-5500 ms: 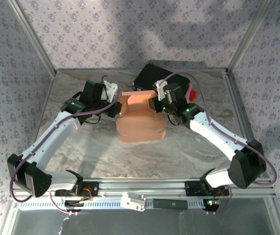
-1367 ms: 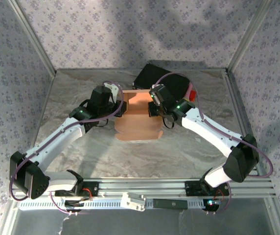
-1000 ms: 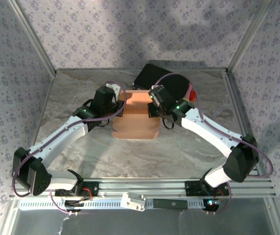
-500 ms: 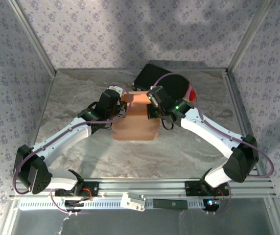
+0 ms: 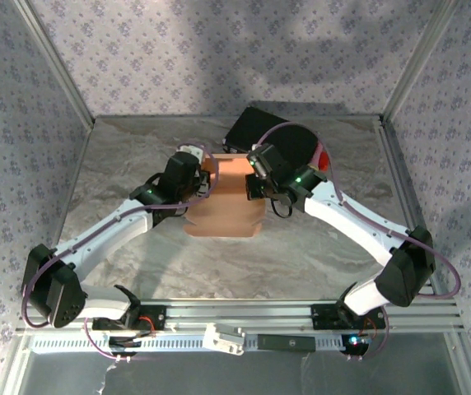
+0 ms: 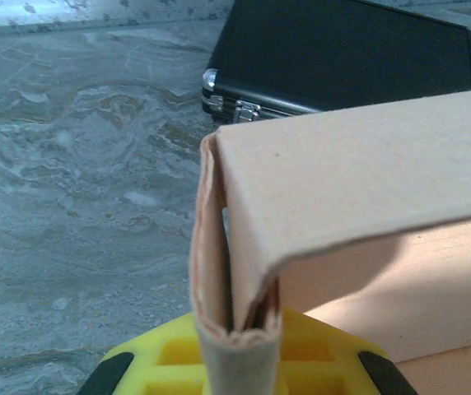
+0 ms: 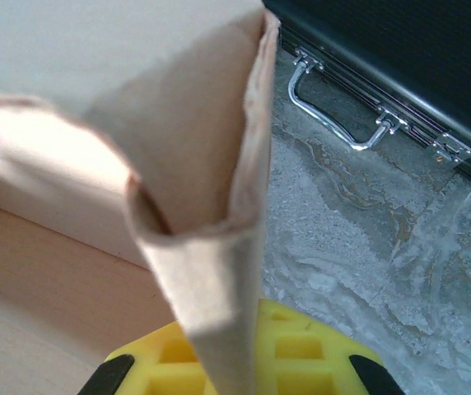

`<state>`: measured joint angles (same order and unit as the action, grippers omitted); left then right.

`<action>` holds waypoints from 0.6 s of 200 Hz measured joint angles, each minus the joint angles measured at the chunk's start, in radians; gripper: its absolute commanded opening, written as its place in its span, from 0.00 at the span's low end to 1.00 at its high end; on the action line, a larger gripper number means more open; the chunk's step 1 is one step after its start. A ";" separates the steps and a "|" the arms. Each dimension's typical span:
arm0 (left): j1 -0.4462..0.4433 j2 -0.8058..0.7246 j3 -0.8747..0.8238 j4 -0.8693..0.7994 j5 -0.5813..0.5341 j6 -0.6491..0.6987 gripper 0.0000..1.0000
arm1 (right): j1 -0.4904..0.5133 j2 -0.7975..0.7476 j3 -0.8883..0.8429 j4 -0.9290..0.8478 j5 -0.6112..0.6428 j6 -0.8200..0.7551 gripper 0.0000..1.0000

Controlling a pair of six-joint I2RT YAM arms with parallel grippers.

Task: Fold the paper box

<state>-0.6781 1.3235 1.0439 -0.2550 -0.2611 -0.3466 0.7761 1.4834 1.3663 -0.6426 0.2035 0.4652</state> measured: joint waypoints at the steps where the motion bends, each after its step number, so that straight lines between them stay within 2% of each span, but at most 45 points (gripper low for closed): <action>1: -0.001 0.000 0.000 -0.001 -0.002 0.000 0.00 | 0.000 0.000 0.000 0.000 0.000 0.000 0.00; 49: -0.077 0.000 0.014 -0.026 -0.193 -0.014 0.00 | 0.006 0.014 0.024 -0.017 0.002 0.015 0.00; 62: -0.087 0.000 0.015 -0.028 -0.221 -0.014 0.10 | 0.006 0.016 0.030 -0.022 0.002 0.018 0.00; 73: -0.088 0.000 0.016 -0.030 -0.225 -0.014 0.26 | 0.006 0.017 0.031 -0.023 0.002 0.022 0.00; 83: -0.086 0.000 0.017 -0.036 -0.217 -0.006 0.35 | 0.005 0.017 0.032 -0.026 0.001 0.022 0.00; 101: -0.070 -0.002 0.018 -0.048 -0.171 -0.003 0.41 | 0.005 0.017 0.034 -0.033 0.001 0.026 0.00; 120: -0.056 -0.010 0.018 -0.060 -0.111 -0.002 0.43 | 0.002 0.017 0.034 -0.037 0.000 0.026 0.00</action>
<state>-0.7341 1.3140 1.0615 -0.3153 -0.3725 -0.3485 0.7784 1.5002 1.3998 -0.6792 0.2035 0.4908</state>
